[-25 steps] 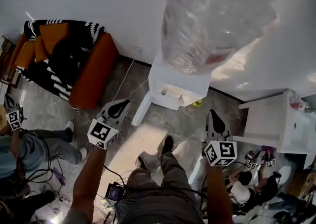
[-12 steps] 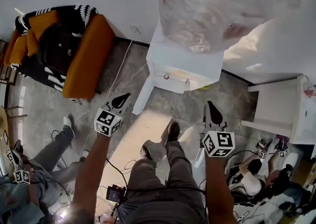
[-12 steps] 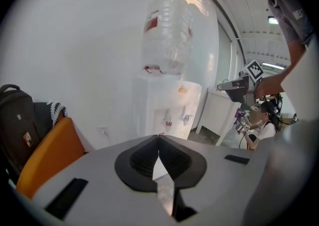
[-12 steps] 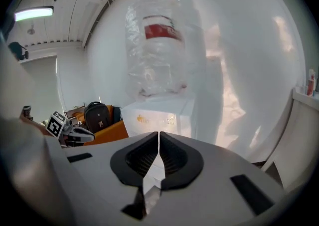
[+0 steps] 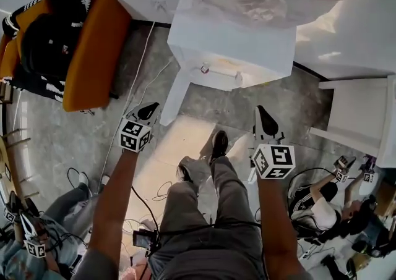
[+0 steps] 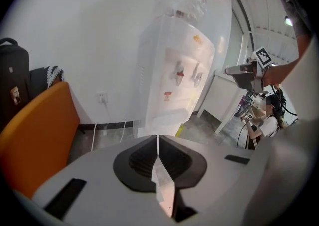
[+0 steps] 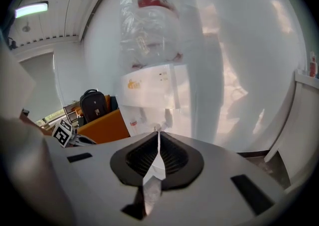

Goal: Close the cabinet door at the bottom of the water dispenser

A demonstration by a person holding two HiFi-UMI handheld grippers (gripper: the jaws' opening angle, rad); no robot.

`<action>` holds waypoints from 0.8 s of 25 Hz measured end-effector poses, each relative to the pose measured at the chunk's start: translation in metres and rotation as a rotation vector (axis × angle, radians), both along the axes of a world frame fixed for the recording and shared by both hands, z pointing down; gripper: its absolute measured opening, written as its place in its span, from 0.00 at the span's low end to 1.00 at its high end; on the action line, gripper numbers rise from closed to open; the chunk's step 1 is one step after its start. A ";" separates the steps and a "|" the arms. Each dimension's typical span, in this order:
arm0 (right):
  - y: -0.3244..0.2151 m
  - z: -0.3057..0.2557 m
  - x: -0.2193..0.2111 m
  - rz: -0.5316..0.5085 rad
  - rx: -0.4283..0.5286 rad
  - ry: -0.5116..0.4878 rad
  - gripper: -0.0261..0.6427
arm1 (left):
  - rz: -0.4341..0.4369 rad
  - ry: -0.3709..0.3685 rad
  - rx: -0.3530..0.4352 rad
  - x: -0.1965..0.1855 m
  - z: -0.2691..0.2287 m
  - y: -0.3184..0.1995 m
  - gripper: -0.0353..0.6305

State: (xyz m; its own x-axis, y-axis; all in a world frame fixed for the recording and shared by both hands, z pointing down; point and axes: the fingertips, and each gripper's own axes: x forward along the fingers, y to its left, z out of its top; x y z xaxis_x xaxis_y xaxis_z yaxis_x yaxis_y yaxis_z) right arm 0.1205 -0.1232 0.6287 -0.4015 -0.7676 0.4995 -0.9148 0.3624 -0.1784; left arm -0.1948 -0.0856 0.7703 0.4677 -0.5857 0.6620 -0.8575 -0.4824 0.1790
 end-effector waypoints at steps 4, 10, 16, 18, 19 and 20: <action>0.003 0.019 -0.003 -0.006 -0.033 0.016 0.09 | -0.033 0.025 -0.085 -0.005 0.041 0.009 0.08; 0.003 0.045 0.002 -0.007 -0.065 0.033 0.09 | -0.128 0.083 -0.179 -0.014 0.091 0.014 0.15; 0.001 0.068 0.010 -0.003 -0.089 0.052 0.09 | -0.204 0.096 -0.263 -0.022 0.139 0.018 0.32; 0.001 0.076 0.014 0.002 -0.098 0.060 0.09 | -0.208 0.108 -0.285 -0.020 0.151 0.019 0.37; 0.002 0.080 0.016 0.006 -0.103 0.063 0.09 | -0.206 0.116 -0.294 -0.017 0.156 0.019 0.38; 0.003 0.084 0.018 0.010 -0.109 0.065 0.09 | -0.202 0.125 -0.301 -0.015 0.159 0.020 0.38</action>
State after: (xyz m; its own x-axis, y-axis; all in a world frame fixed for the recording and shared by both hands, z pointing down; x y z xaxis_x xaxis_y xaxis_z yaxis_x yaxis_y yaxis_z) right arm 0.1386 -0.1198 0.7125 -0.3584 -0.7109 0.6051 -0.9291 0.3351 -0.1566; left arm -0.2094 -0.0651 0.9297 0.4505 -0.4621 0.7639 -0.8926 -0.2154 0.3961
